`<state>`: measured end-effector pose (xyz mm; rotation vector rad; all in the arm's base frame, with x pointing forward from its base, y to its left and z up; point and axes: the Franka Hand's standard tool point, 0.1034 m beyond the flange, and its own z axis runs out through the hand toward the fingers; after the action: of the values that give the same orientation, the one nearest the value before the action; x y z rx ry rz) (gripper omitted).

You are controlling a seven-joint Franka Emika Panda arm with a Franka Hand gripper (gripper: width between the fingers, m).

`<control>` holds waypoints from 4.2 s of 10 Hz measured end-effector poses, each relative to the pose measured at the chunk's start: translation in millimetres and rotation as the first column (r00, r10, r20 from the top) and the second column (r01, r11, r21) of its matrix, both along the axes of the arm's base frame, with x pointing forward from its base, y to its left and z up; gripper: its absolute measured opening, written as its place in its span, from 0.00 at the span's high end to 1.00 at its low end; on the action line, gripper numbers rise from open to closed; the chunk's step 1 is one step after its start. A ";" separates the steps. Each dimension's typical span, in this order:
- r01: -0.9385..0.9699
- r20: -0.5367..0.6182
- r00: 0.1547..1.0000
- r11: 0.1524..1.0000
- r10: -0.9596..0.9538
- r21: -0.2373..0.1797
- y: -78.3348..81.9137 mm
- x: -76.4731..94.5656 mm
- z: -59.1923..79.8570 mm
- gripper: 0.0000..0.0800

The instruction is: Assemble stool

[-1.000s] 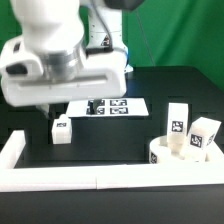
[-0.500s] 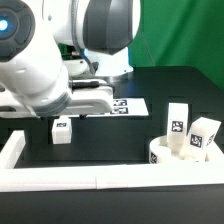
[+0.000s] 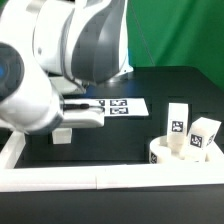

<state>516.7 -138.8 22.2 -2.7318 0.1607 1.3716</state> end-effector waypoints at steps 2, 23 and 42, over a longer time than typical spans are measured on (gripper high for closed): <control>-0.002 0.021 1.000 1.000 0.003 -0.008 6.2 0.4 -7.6 0.19; 0.001 0.279 0.960 0.993 0.031 -0.116 28.2 45.7 76.6 0.58; 0.242 0.989 -0.040 0.961 0.144 -0.130 157.5 119.1 104.6 0.58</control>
Offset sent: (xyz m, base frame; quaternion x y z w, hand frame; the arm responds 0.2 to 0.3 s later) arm -0.0172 0.0108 -0.0086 0.0080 -0.0163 0.0092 0.9998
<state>635.9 18.6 126.7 -3.0012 0.3187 -1.1156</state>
